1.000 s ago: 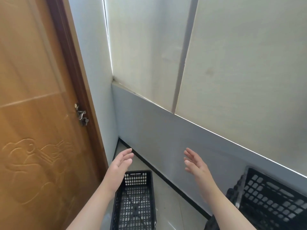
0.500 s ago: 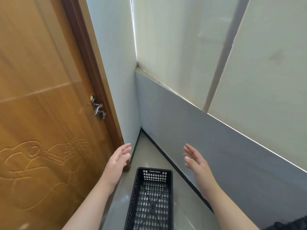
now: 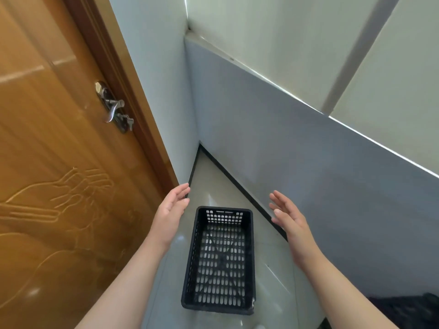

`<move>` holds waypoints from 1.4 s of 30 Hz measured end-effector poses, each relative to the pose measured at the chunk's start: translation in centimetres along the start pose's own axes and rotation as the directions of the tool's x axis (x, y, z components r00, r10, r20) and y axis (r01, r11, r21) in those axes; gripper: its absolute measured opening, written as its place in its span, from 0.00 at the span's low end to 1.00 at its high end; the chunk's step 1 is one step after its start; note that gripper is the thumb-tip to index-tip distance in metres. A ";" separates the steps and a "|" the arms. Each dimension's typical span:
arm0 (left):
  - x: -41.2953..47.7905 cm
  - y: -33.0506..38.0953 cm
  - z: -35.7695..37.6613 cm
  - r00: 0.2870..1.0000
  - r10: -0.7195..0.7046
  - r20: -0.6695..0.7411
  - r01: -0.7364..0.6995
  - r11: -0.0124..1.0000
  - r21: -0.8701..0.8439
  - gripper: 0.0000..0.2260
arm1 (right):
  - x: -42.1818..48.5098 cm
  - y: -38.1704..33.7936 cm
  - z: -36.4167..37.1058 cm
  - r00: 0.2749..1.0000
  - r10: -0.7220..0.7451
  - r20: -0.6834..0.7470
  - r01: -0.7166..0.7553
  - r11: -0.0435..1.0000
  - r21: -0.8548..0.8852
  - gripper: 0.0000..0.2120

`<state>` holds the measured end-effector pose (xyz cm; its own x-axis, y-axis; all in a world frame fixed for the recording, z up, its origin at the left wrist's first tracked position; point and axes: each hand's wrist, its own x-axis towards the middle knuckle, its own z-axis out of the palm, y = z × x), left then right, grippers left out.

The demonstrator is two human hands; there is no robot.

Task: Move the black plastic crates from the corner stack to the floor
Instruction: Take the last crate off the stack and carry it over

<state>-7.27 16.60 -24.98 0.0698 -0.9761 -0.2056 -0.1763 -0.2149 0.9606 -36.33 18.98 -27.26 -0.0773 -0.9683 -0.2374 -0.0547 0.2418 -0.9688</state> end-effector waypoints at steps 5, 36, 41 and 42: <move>2.8 -7.0 0.2 0.999 -0.038 0.016 0.038 0.999 0.013 0.22 | 2.8 6.9 1.5 0.999 0.043 -0.022 -0.043 0.999 -0.016 0.30; 15.1 -57.4 3.3 0.986 -0.161 -0.040 0.156 0.983 -0.093 0.22 | 16.3 54.8 4.3 0.957 0.235 -0.167 -0.238 0.971 0.006 0.27; 16.5 -60.1 3.7 0.969 -0.248 0.013 0.246 0.954 -0.170 0.21 | 16.3 58.8 4.0 0.935 0.320 -0.150 -0.306 0.945 0.111 0.29; 16.4 -60.1 3.9 0.962 -0.268 0.050 0.273 0.945 -0.179 0.21 | 16.2 59.0 4.1 0.929 0.344 -0.132 -0.325 0.934 0.148 0.26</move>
<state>0.67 13.38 -86.84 0.0652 -0.8831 -0.4647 0.0277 -0.4639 0.8855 -36.72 17.35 -88.59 -0.2224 -0.8086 -0.5447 0.1217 0.5313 -0.8384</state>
